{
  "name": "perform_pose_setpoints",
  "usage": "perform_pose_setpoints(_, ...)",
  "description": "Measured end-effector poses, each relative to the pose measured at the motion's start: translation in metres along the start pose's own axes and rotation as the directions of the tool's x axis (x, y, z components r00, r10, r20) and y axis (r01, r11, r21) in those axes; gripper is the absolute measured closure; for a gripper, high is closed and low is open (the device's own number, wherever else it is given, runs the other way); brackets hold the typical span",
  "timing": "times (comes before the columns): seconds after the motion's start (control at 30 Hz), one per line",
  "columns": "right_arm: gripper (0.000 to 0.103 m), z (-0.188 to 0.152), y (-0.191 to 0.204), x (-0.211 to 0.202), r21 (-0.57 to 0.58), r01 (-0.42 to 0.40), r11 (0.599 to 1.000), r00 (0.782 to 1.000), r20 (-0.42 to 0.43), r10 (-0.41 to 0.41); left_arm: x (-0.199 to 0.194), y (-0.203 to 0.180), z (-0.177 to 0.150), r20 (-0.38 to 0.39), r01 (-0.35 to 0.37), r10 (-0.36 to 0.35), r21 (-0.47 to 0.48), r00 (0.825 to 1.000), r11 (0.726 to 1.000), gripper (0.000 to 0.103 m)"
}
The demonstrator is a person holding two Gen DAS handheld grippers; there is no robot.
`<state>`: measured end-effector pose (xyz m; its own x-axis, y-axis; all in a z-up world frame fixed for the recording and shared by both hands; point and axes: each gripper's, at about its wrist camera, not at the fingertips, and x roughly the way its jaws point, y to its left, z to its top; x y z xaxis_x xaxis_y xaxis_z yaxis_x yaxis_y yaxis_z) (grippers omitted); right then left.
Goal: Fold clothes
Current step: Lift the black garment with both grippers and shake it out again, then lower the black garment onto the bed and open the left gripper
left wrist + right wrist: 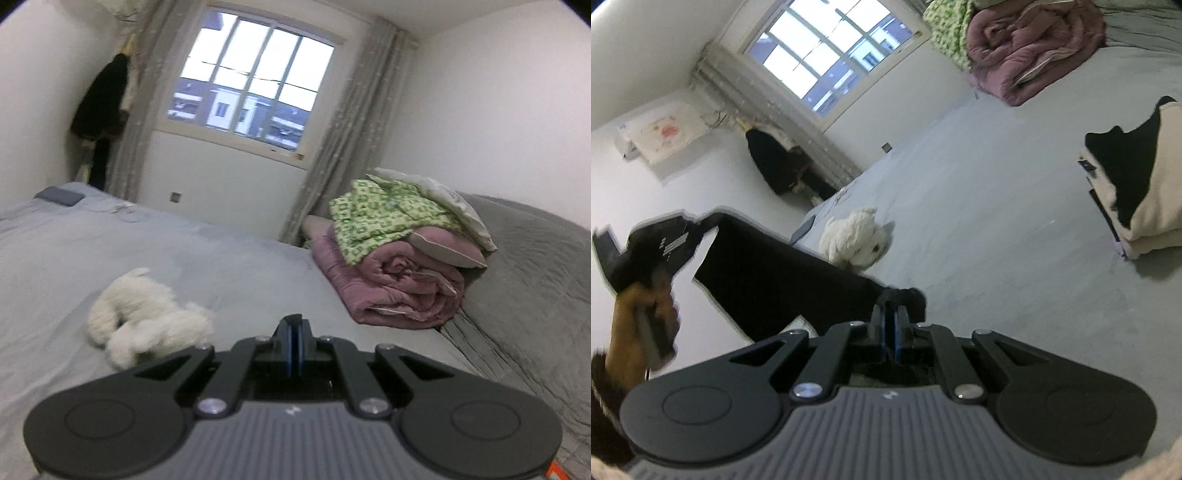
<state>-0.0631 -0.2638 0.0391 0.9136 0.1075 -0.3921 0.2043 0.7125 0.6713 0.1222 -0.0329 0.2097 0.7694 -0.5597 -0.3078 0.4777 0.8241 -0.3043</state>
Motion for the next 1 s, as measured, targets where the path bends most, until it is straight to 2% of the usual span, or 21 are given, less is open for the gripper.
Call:
perform_pose_setpoints(0.17, 0.097, -0.004, -0.001, 0.013, -0.019, 0.026, 0.999, 0.999, -0.031, -0.027, 0.051, -0.016, -0.015, -0.051, 0.041, -0.04, 0.024, 0.998, 0.999, 0.1)
perform_pose_setpoints(0.37, 0.095, -0.007, -0.004, 0.027, -0.049, 0.084, 0.995, 0.995, -0.057, -0.087, 0.096, -0.014, -0.047, -0.12, 0.055, -0.054, -0.001, 0.991, 0.999, 0.098)
perform_pose_setpoints(0.43, 0.089, -0.007, -0.006, 0.031, -0.055, 0.108, 0.993, 0.992, -0.056, -0.111, 0.101, -0.01, -0.061, -0.152, 0.056, -0.056, -0.009, 0.987, 0.998, 0.087)
perform_pose_setpoints(0.5, 0.087, -0.008, -0.01, 0.033, -0.055, 0.138, 0.989, 0.989, -0.049, -0.141, 0.098, -0.006, -0.075, -0.177, 0.054, -0.054, -0.006, 0.983, 0.999, 0.056)
perform_pose_setpoints(0.57, 0.087, -0.01, -0.016, 0.035, -0.048, 0.149, 0.988, 0.987, -0.055, -0.152, 0.093, -0.001, -0.09, -0.204, 0.043, -0.04, 0.009, 0.978, 0.999, 0.047)
perform_pose_setpoints(0.67, 0.087, -0.012, -0.02, 0.035, -0.038, 0.158, 0.987, 0.985, -0.07, -0.161, 0.085, 0.009, -0.113, -0.255, 0.013, -0.005, 0.03, 0.967, 0.999, 0.041)
perform_pose_setpoints(0.83, 0.085, -0.016, -0.018, 0.035, -0.044, 0.181, 0.983, 0.98, -0.073, -0.184, 0.057, 0.036, -0.147, -0.32, -0.052, 0.051, 0.007, 0.946, 0.999, 0.034)
perform_pose_setpoints(0.87, 0.071, -0.016, -0.018, 0.034, -0.042, 0.184, 0.982, 0.98, -0.071, -0.187, 0.051, 0.042, -0.153, -0.331, -0.064, 0.06, 0.001, 0.942, 0.998, 0.031)
perform_pose_setpoints(0.9, 0.052, -0.016, -0.018, 0.034, -0.042, 0.185, 0.982, 0.98, -0.067, -0.188, 0.043, 0.048, -0.16, -0.337, -0.078, 0.073, 0.0, 0.938, 0.997, 0.029)
perform_pose_setpoints(0.93, 0.047, -0.017, -0.017, 0.033, -0.045, 0.186, 0.982, 0.98, -0.058, -0.188, 0.036, 0.054, -0.168, -0.344, -0.093, 0.089, 0.007, 0.935, 0.996, 0.028)
perform_pose_setpoints(1.0, 0.046, -0.017, -0.014, 0.033, -0.06, 0.185, 0.981, 0.981, -0.046, -0.188, 0.026, 0.062, -0.183, -0.359, -0.109, 0.115, 0.038, 0.926, 0.993, 0.025)
